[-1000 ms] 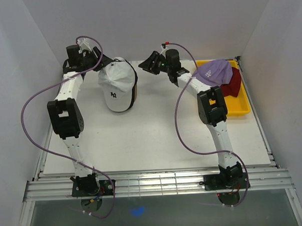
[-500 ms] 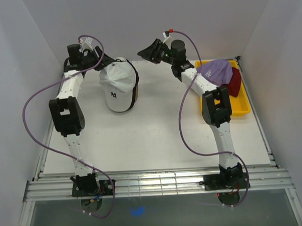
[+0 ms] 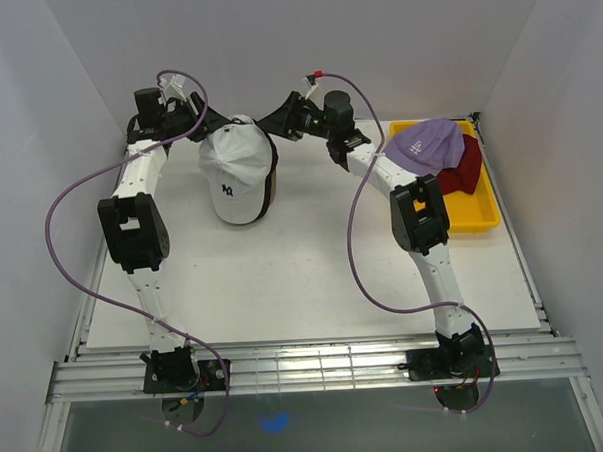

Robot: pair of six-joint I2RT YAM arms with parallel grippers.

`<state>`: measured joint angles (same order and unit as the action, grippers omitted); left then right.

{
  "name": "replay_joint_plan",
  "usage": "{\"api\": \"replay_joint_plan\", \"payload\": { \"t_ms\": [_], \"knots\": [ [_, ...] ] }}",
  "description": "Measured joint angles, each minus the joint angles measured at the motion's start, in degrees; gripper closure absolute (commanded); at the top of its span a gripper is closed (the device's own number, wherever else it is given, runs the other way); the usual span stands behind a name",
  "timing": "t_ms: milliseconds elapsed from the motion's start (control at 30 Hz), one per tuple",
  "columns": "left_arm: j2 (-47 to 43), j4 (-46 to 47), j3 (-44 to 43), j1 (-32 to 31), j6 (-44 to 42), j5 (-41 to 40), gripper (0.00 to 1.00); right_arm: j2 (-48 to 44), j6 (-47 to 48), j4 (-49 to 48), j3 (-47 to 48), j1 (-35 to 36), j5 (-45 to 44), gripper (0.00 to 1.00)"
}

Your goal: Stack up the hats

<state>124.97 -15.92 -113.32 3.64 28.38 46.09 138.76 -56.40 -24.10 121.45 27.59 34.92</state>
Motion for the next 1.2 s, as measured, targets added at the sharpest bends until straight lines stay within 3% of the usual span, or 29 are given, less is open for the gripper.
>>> {"api": "replay_joint_plan", "payload": {
  "t_ms": [333,900,1200],
  "knots": [
    [0.11,0.02,-0.04,0.0,0.17,0.09,0.39,0.07,-0.2,-0.96,-0.5,1.18,1.29,0.31],
    [0.11,0.02,-0.04,0.0,0.55,0.04,0.4,0.11,-0.66,-2.78,-0.94,1.2,2.86,0.41],
    [0.11,0.0,-0.04,-0.07,0.59,0.04,0.4,0.28,-0.5,-2.91,-0.9,1.46,3.26,0.4]
  ]
}}
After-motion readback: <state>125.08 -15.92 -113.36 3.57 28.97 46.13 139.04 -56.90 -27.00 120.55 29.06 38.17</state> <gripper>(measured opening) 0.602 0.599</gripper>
